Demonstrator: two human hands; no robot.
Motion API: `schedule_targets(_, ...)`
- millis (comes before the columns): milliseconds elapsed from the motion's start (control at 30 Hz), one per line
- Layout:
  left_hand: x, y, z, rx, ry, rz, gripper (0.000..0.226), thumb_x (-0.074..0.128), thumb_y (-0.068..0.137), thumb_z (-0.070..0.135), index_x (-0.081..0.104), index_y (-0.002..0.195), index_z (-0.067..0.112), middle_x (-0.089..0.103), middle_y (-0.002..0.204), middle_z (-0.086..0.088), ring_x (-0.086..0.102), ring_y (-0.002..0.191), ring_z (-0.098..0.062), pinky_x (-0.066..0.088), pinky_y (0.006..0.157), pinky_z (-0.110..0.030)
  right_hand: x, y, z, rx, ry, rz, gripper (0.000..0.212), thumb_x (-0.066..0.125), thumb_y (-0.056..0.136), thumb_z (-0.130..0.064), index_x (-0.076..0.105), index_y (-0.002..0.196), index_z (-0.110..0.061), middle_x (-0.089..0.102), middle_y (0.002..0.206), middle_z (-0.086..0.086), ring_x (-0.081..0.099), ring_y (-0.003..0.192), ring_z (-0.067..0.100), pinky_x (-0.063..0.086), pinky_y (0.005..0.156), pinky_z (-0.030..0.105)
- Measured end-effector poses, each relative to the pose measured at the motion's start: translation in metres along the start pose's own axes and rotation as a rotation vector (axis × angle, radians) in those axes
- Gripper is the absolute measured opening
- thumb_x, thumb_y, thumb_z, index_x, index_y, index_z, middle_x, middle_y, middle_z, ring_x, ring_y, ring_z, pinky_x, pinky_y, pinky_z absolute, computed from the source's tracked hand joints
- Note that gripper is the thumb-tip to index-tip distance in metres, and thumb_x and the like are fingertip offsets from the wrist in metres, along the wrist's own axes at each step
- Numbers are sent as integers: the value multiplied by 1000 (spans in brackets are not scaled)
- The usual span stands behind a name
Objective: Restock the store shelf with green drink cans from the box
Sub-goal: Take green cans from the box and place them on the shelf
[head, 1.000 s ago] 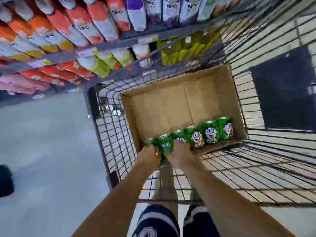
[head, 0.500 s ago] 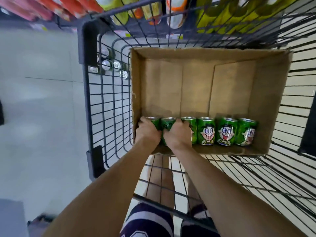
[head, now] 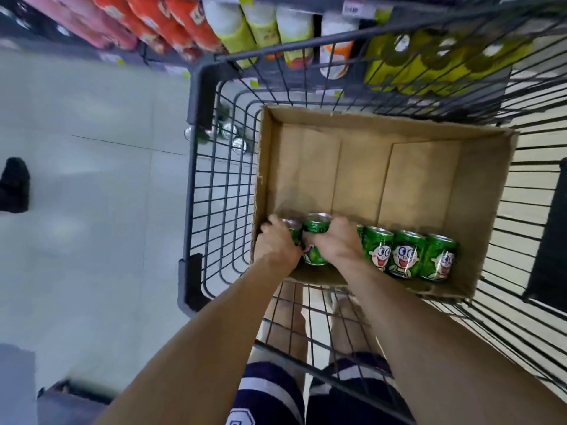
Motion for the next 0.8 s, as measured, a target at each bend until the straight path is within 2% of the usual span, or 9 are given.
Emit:
schedule_targets(167, -48, -45, 15, 93, -195, 77, 73, 75, 78, 38, 33, 130, 8, 54, 124, -15, 57, 113, -33, 48, 94, -40, -57, -41, -30, -126, 22, 100, 53, 85, 69, -40, 63, 112, -18, 71, 102, 3, 65, 91, 23, 50, 73, 29)
schedule_targets(300, -95, -91, 28, 161, -298, 197, 70, 79, 74, 36, 39, 125, 11, 60, 115, -10, 60, 106, -29, 50, 89, -38, -101, -84, -59, -246, 70, 174, 54, 86, 66, -38, 63, 111, -17, 70, 103, 5, 66, 96, 26, 53, 77, 32)
schedule_targets(433, -139, -143, 30, 240, -473, 330, 64, 84, 67, 32, 46, 115, 15, 60, 102, 1, 60, 93, -19, 49, 79, -30, -136, -135, -87, -385, 70, 227, 55, 86, 62, -40, 63, 109, -20, 70, 108, 6, 65, 101, 26, 53, 83, 34)
schedule_targets(567, -182, -193, 17, 272, -666, 493, 66, 86, 62, 29, 50, 116, 16, 66, 108, -3, 62, 99, -23, 47, 79, -29, -168, -195, -121, -569, 58, 260, 62, 85, 68, -39, 59, 120, -20, 68, 116, 2, 61, 110, 24, 49, 86, 31)
schedule_targets(667, -218, -228, 2, 277, -757, 596, 64, 86, 62, 32, 53, 115, 19, 67, 110, -1, 63, 102, -21, 46, 78, -28, -184, -237, -151, -685, -5, 273, 69, 81, 70, -49, 54, 128, -23, 64, 122, 0, 59, 113, 21, 47, 85, 29)
schedule_targets(800, -269, -278, -28, 320, -907, 732, 67, 88, 59, 34, 52, 114, 21, 66, 106, 4, 64, 99, -17, 52, 84, -32, -194, -300, -198, -832, -34, 288, 78, 79, 68, -58, 52, 131, -23, 64, 122, 0, 61, 110, 22, 53, 86, 37)
Point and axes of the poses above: each hand's wrist, its own y-axis towards the middle knuckle, its own x-axis out of the palm, z = x × y, the point moved 8 cm from there along y, towards the middle knuckle
